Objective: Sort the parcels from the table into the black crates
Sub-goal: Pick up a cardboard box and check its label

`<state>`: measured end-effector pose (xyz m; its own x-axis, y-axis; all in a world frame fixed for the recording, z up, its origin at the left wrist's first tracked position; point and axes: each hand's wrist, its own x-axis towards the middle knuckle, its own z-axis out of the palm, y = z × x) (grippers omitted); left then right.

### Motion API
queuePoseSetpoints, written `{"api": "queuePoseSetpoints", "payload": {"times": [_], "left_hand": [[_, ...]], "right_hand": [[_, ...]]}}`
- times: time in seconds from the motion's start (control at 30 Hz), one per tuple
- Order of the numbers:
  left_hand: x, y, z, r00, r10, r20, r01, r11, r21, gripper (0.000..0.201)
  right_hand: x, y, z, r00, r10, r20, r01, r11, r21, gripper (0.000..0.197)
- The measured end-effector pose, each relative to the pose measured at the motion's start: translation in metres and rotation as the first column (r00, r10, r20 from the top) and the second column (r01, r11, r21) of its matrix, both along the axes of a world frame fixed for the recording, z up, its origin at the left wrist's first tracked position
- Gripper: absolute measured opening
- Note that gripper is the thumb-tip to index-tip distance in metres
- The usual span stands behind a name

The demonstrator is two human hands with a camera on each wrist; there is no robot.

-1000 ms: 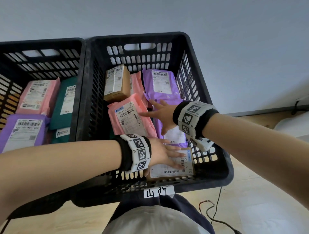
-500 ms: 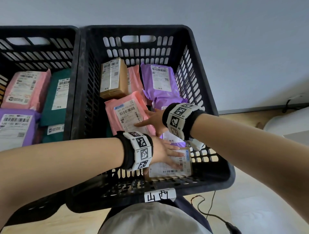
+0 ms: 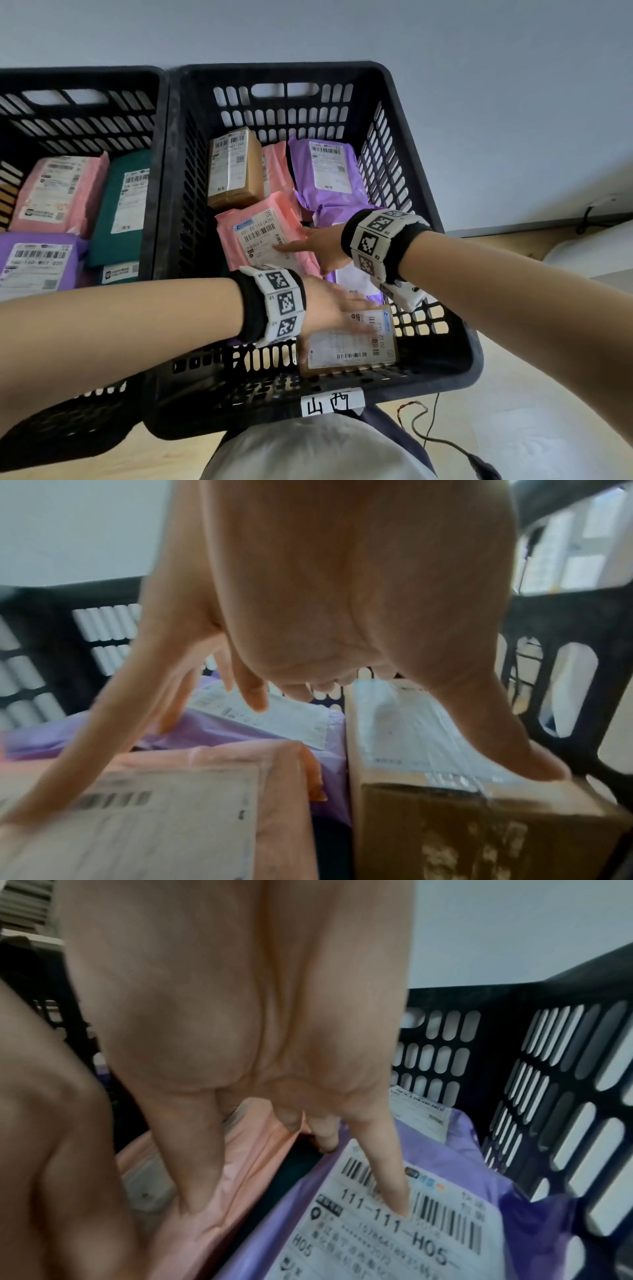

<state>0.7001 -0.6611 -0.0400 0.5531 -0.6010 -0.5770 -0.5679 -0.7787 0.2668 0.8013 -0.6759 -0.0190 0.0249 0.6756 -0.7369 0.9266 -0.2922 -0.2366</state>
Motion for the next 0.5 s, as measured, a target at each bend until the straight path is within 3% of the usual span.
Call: {"api": "queuePoseSetpoints", "payload": {"times": [0.27, 0.4, 0.5], "left_hand": [[0.002, 0.041, 0.056, 0.92, 0.38, -0.101, -0.38, 0.925, 0.015, 0.095], [0.007, 0.047, 0.074, 0.899, 0.421, -0.125, -0.412, 0.907, 0.091, 0.08], [0.009, 0.051, 0.079, 0.877, 0.476, -0.068, -0.446, 0.858, 0.255, 0.073]], "right_hand": [[0.015, -0.001, 0.02, 0.986, -0.081, 0.145, 0.089, 0.995, -0.047, 0.106], [0.017, 0.003, 0.02, 0.972, -0.124, 0.198, 0.126, 0.992, 0.004, 0.101], [0.017, 0.003, 0.017, 0.967, -0.185, 0.177, 0.184, 0.983, 0.019, 0.1]]}}
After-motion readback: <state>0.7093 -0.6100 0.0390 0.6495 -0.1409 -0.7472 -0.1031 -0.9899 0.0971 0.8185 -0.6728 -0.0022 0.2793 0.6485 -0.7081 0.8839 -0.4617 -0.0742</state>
